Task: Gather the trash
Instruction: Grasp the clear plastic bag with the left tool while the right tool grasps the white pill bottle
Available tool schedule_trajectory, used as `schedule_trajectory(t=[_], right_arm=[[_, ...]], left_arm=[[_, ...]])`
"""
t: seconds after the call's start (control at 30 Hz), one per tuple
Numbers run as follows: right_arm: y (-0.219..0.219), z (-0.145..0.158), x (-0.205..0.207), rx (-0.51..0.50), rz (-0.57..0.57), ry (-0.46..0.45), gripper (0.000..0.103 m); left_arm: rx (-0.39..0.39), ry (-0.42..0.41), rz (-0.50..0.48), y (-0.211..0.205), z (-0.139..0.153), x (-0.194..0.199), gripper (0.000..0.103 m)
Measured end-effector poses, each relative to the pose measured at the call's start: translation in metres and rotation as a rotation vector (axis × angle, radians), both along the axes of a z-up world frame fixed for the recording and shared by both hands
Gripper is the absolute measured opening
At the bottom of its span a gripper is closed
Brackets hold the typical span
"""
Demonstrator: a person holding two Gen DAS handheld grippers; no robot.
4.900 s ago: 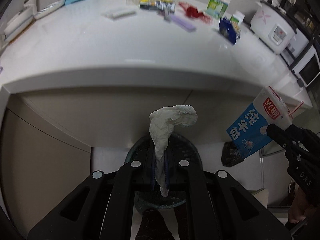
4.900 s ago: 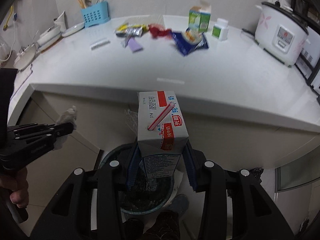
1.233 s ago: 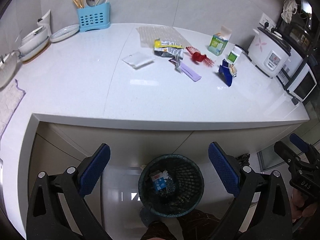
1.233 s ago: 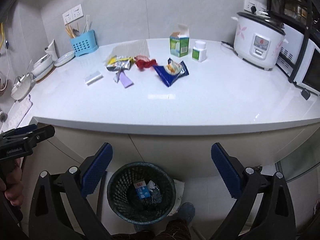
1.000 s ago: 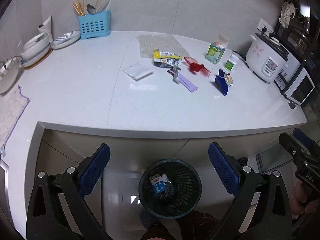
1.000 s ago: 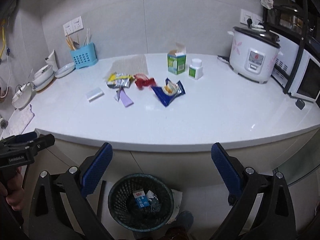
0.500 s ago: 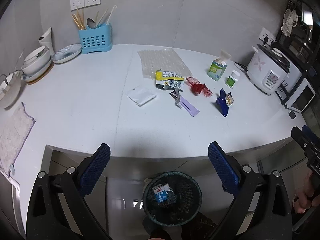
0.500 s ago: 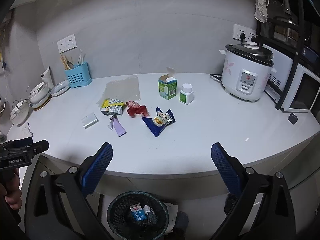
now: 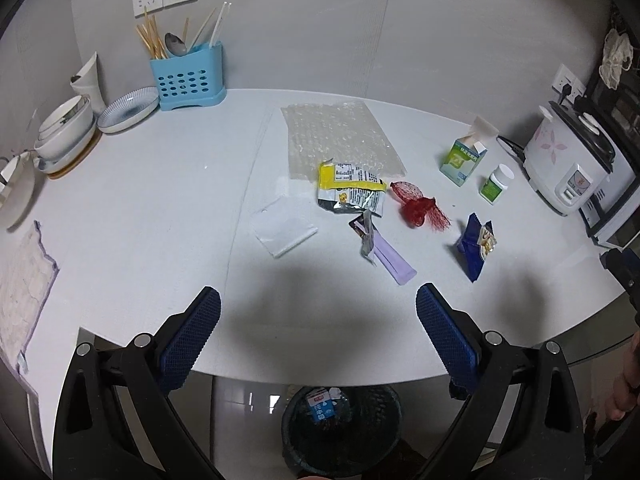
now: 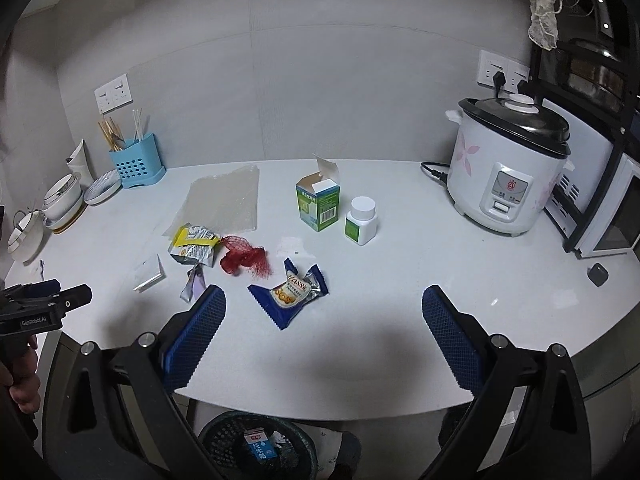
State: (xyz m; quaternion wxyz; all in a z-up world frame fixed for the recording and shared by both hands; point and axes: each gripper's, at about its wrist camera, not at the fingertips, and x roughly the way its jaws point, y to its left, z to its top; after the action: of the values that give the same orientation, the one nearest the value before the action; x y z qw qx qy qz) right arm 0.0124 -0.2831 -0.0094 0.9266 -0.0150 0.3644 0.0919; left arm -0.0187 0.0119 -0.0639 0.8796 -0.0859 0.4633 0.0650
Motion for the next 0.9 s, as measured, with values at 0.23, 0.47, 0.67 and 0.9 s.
schedule_trajectory(t=[0.23, 0.47, 0.67, 0.9], right_arm=[[-0.004, -0.012, 0.060, -0.003, 0.012, 0.031, 0.093], [-0.008, -0.033, 0.113, 0.003, 0.018, 0.077, 0.088], [-0.010, -0.055, 0.151, 0.005, 0.034, 0.137, 0.077], [-0.013, -0.072, 0.189, 0.026, 0.024, 0.202, 0.074]], left_arm=[[0.012, 0.039, 0.034, 0.008, -0.013, 0.046, 0.096], [0.012, 0.123, 0.080, 0.022, -0.046, 0.085, 0.096], [0.013, 0.186, 0.120, 0.033, -0.077, 0.108, 0.096], [0.003, 0.216, 0.152, 0.042, -0.098, 0.129, 0.095]])
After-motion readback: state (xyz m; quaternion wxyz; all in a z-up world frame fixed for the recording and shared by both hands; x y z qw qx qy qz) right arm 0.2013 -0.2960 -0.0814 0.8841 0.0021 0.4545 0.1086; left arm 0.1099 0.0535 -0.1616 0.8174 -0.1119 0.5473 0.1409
